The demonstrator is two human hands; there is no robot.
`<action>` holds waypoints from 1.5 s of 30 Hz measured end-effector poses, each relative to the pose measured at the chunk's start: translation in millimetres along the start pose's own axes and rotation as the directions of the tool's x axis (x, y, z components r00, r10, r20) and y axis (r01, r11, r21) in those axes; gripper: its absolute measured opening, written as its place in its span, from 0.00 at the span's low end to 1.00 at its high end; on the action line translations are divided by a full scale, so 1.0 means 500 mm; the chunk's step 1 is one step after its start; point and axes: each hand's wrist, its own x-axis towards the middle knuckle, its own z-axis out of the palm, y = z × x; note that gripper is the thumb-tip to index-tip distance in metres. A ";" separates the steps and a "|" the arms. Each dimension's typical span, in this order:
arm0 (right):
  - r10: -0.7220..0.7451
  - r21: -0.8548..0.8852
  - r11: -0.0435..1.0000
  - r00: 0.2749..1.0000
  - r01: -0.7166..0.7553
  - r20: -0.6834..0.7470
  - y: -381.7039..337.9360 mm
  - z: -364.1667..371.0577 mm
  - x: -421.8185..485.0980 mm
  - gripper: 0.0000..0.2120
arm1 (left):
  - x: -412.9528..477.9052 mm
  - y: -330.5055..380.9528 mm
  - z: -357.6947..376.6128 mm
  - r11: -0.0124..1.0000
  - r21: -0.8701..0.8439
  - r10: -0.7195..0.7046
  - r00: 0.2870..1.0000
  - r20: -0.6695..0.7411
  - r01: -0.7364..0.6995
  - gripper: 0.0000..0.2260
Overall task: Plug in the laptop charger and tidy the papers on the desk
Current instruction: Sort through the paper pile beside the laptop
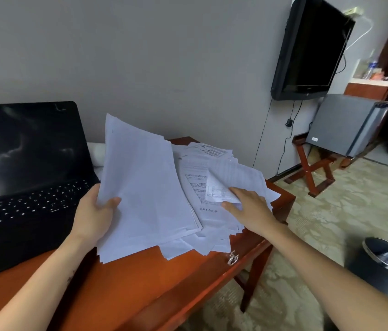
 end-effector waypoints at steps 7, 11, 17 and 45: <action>0.103 0.253 0.967 0.963 -0.037 -0.250 -0.040 -0.008 0.012 0.09 | -0.005 -0.017 -0.012 0.998 -0.024 -0.051 0.999 -0.003 0.051 0.08; -0.094 0.474 0.867 0.985 0.152 -0.144 -0.139 0.000 0.016 0.15 | -0.004 -0.013 -0.013 0.994 -0.030 -0.103 0.994 0.025 0.104 0.09; -0.434 0.350 0.859 0.894 0.373 0.113 -0.259 0.042 0.011 0.19 | -0.020 -0.003 -0.010 0.986 -0.076 -0.143 0.985 0.094 0.151 0.04; 0.460 0.344 0.788 0.860 -0.511 0.221 -0.106 -0.039 0.093 0.53 | -0.010 -0.027 -0.005 0.994 0.034 -0.107 0.993 0.043 0.105 0.09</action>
